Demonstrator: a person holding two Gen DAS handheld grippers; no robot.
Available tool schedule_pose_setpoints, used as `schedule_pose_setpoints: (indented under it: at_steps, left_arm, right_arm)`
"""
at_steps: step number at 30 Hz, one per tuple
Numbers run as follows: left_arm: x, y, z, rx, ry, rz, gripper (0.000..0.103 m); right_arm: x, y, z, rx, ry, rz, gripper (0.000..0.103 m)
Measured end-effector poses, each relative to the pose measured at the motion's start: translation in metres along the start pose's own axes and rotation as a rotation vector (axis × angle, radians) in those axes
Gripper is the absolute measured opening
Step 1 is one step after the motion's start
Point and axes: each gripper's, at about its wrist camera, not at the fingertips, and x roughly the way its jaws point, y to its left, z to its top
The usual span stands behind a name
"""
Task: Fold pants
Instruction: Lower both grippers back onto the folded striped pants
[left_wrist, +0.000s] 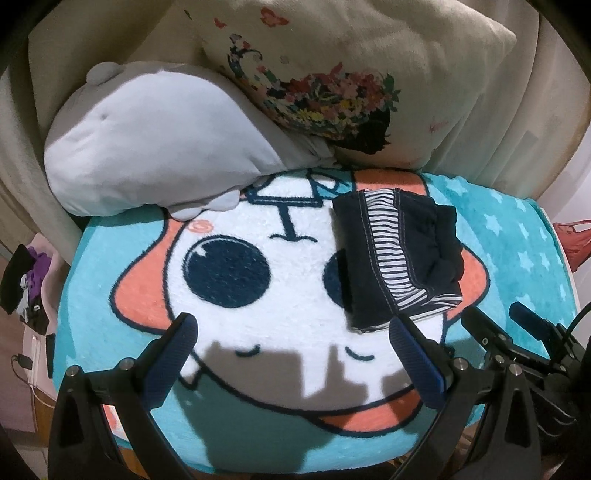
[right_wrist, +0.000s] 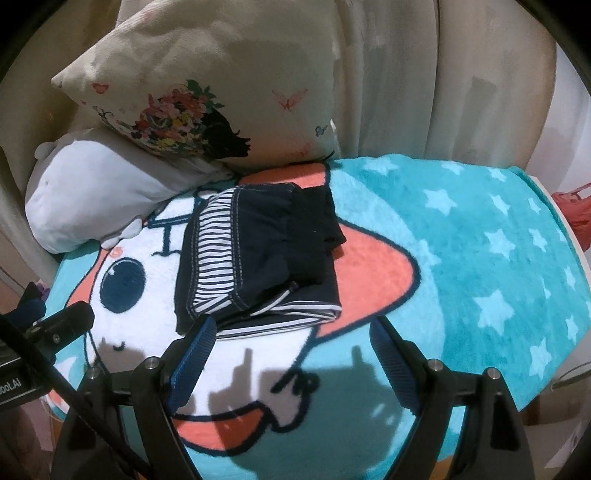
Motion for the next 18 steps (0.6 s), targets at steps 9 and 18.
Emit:
schedule_pose_setpoints:
  at_steps: [9, 18]
  left_arm:
    - [0.043, -0.005, -0.006, -0.060, 0.120, -0.022, 0.103]
    - [0.100, -0.002, -0.034, -0.069, 0.240, 0.069, 0.103]
  right_arm:
    - [0.015, -0.034, 0.005, 0.025, 0.034, 0.003, 0.089]
    - [0.036, -0.069, 0.015, 0.061, 0.075, 0.073, 0.089]
